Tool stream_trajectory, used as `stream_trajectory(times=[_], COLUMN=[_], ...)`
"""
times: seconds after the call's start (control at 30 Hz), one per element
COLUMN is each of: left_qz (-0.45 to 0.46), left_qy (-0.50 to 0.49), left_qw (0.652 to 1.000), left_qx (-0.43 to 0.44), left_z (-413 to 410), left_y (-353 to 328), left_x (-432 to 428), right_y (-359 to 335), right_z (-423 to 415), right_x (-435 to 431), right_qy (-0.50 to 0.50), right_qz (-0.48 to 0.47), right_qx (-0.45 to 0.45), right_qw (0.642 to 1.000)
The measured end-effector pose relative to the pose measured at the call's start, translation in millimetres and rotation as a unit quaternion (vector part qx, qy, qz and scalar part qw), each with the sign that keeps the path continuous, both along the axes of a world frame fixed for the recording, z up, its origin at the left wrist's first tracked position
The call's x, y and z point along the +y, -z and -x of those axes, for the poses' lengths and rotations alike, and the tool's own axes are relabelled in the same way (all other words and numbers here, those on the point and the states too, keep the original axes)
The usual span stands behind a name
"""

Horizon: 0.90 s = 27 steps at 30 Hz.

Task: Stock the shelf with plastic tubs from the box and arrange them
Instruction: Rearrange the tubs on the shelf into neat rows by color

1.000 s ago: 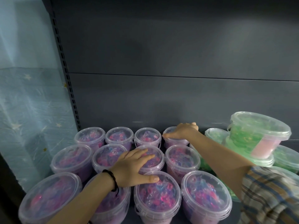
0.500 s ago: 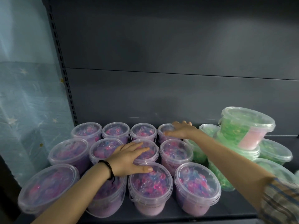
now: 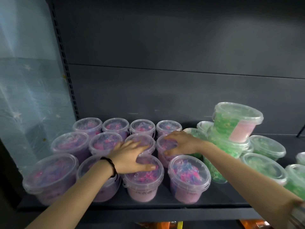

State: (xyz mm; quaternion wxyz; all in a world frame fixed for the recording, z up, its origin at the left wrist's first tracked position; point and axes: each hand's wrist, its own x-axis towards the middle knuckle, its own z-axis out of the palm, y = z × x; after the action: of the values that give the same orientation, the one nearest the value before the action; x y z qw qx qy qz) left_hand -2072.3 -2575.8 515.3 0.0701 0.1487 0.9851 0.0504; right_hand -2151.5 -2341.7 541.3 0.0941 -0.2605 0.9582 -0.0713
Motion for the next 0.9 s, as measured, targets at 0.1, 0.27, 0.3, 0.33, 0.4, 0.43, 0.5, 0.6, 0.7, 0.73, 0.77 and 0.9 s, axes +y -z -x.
stream_trajectory(times=[0.1,0.27,0.3,0.33,0.4,0.43,0.5,0.6,0.7,0.73,0.77,0.9], left_qz=[-0.024,-0.035,-0.032,-0.030,-0.027,-0.025,-0.026,-0.048,-0.069,-0.072,-0.070,-0.056], left_qy=[-0.011,-0.012,-0.014,-0.014,-0.012,-0.009,0.001,0.025,0.051,0.056,0.063,0.085], left_qw=[0.999,0.999,0.999,0.999,0.999,1.000,0.999,0.997,0.994,0.994,0.994,0.995], left_qx=[-0.021,-0.035,-0.038,-0.040,-0.030,-0.016,0.020,0.058,0.067,0.060,0.049,0.021], left_z=[-5,-4,-4,-4,-6,-8,-12,-19,-21,-20,-20,-24], left_y=[3,3,3,2,2,2,1,-1,-4,-4,-4,0], left_x=[-1,-1,-1,0,1,3,6,13,25,30,34,56], right_y=[2,24,30,36,43,44,43,44,42,42,42,50], right_z=[-15,-54,-61,-65,-69,-69,-69,-69,-72,-75,-80,-106], right_x=[8,39,42,43,39,36,28,20,17,16,16,30], right_qy=[0.000,0.033,0.034,0.037,0.048,0.054,0.065,0.084,0.094,0.105,0.120,0.179], right_qz=[0.103,0.221,0.219,0.208,0.206,0.219,0.233,0.241,0.295,0.341,0.387,0.477], right_qx=[0.013,0.003,0.008,0.022,0.058,0.064,0.061,0.056,0.097,0.130,0.168,0.247], right_qw=[0.995,0.975,0.975,0.977,0.976,0.972,0.968,0.965,0.946,0.925,0.899,0.824])
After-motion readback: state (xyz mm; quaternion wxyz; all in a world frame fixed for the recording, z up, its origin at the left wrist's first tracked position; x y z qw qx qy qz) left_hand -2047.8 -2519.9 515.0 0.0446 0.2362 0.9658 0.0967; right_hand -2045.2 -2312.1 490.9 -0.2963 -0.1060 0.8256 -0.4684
